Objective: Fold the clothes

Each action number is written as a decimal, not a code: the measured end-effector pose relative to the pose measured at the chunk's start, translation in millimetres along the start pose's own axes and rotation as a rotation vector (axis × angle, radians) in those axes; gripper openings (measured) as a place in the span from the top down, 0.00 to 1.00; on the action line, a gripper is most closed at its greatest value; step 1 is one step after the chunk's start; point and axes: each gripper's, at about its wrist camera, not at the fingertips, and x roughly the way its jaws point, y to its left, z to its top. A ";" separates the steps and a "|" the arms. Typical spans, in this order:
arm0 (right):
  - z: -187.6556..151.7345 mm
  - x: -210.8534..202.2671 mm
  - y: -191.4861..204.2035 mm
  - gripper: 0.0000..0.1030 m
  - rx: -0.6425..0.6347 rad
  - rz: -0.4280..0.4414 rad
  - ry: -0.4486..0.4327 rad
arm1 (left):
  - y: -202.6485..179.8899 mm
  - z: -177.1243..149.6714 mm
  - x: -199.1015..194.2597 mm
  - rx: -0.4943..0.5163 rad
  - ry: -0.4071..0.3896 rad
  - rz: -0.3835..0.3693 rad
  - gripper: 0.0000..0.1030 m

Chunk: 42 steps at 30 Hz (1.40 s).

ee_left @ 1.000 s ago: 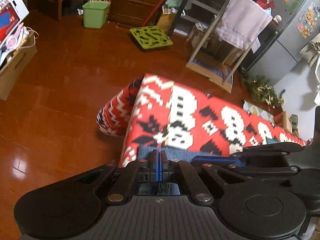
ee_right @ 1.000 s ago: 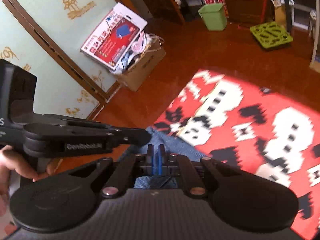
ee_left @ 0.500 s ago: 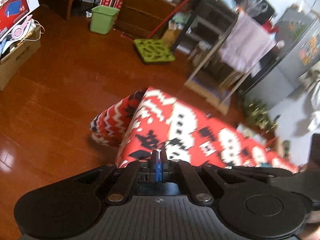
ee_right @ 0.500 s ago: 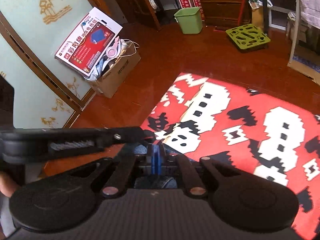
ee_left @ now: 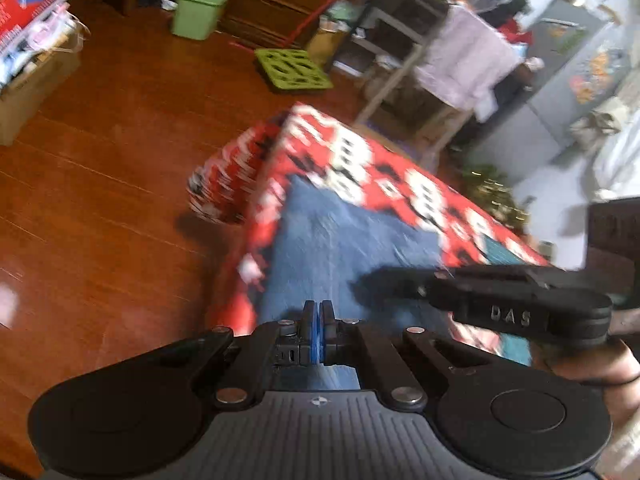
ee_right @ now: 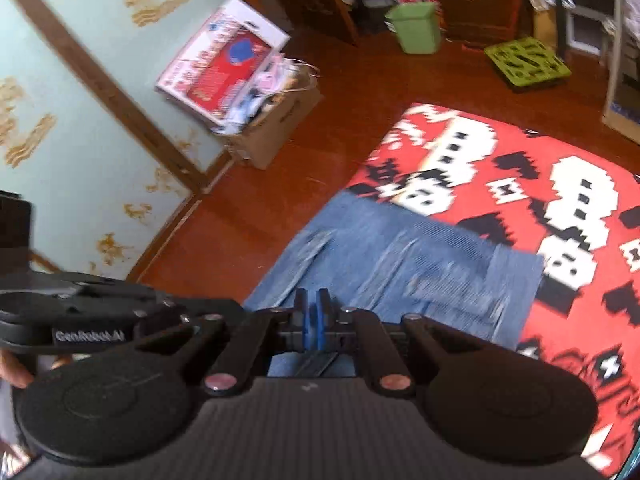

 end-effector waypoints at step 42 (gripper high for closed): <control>-125.8 -60.4 -1.3 1.00 -0.054 -0.049 -0.077 | -25.4 -77.5 -1.7 0.028 -0.185 -0.049 0.99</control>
